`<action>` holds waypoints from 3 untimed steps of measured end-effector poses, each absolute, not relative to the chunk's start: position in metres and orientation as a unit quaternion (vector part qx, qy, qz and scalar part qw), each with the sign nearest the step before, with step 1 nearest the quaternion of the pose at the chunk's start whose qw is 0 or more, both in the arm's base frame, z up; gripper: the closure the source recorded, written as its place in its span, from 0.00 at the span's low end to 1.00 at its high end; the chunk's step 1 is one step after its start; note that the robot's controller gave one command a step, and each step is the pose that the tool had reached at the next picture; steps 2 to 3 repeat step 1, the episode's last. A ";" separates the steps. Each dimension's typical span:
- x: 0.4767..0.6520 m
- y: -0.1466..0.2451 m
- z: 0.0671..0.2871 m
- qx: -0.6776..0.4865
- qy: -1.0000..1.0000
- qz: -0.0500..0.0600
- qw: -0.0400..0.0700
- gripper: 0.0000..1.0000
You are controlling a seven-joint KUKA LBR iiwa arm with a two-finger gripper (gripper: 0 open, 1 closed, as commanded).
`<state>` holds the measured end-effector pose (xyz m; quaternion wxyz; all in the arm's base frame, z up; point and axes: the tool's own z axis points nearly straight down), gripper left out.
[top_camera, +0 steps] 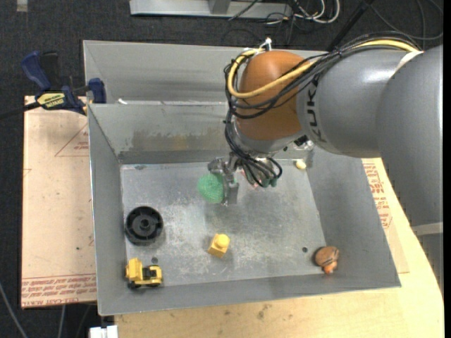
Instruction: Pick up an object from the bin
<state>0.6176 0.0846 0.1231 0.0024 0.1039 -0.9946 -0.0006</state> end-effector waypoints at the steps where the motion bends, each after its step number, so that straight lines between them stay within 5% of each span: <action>1: 0.619 0.085 0.145 0.104 -0.995 -0.001 0.000 1.00; 3: 0.619 0.085 0.145 0.104 -0.995 -0.001 0.000 1.00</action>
Offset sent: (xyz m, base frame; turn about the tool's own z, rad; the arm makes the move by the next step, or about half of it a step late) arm -0.0001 0.0002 0.0484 0.0000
